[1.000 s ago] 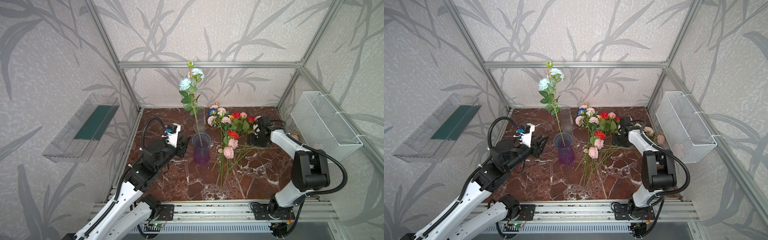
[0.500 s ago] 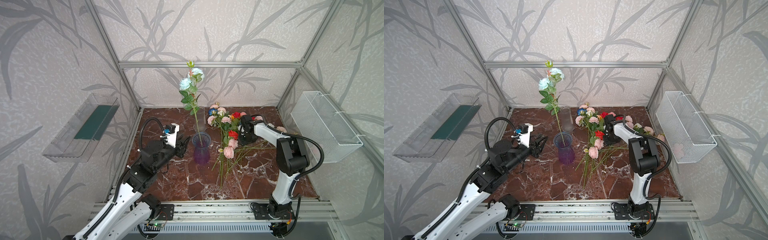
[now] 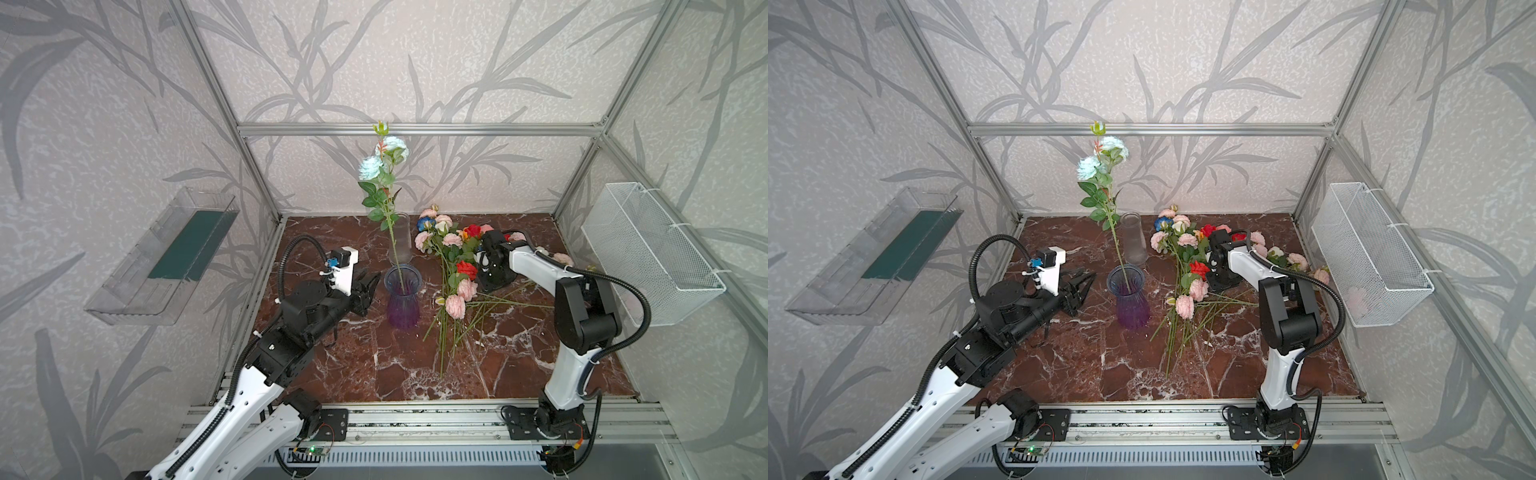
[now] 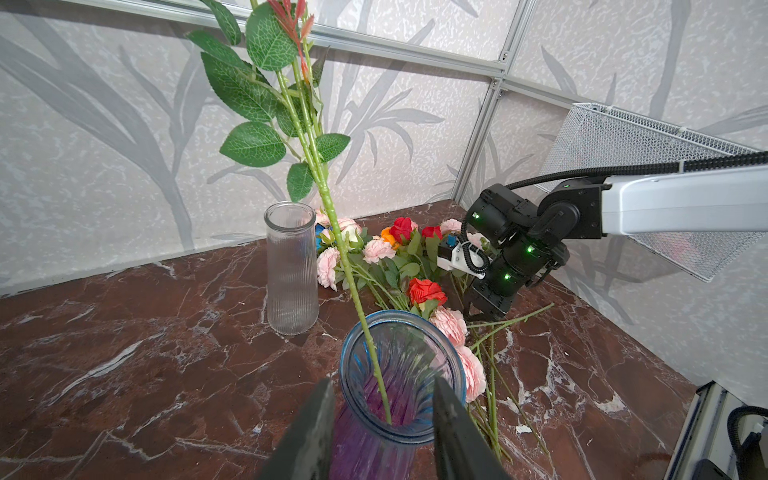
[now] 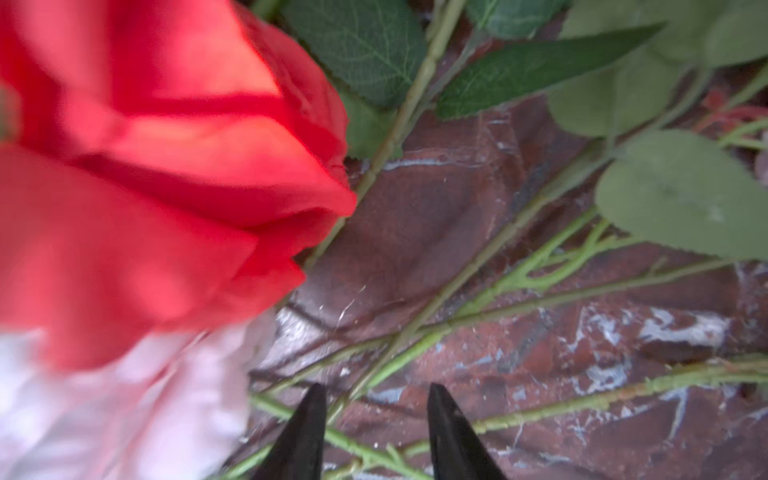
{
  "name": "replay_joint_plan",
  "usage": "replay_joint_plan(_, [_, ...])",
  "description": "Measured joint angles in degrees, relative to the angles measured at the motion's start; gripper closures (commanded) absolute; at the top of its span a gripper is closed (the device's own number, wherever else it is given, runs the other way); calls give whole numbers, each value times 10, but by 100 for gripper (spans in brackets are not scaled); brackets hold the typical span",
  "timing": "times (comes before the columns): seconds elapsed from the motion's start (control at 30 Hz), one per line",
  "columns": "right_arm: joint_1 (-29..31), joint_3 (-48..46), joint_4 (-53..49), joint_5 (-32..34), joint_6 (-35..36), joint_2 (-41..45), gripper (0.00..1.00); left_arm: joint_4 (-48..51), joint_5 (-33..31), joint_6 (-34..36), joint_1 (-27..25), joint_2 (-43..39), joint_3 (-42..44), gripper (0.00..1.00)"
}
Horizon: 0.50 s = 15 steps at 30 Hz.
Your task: Arrange the flowers into the vase
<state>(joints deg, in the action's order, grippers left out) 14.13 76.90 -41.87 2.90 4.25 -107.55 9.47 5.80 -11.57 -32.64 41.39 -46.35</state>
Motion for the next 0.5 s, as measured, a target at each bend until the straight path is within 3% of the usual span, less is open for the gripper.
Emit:
replay_joint_plan(0.3, [0, -115, -23, -22, -75, 54, 70, -1, 16, -11, 0, 5, 2, 60])
replay_joint_plan(0.5, [0, -177, -15, -74, -125, 134, 74, -1, 19, -14, 0, -3, 8, 60])
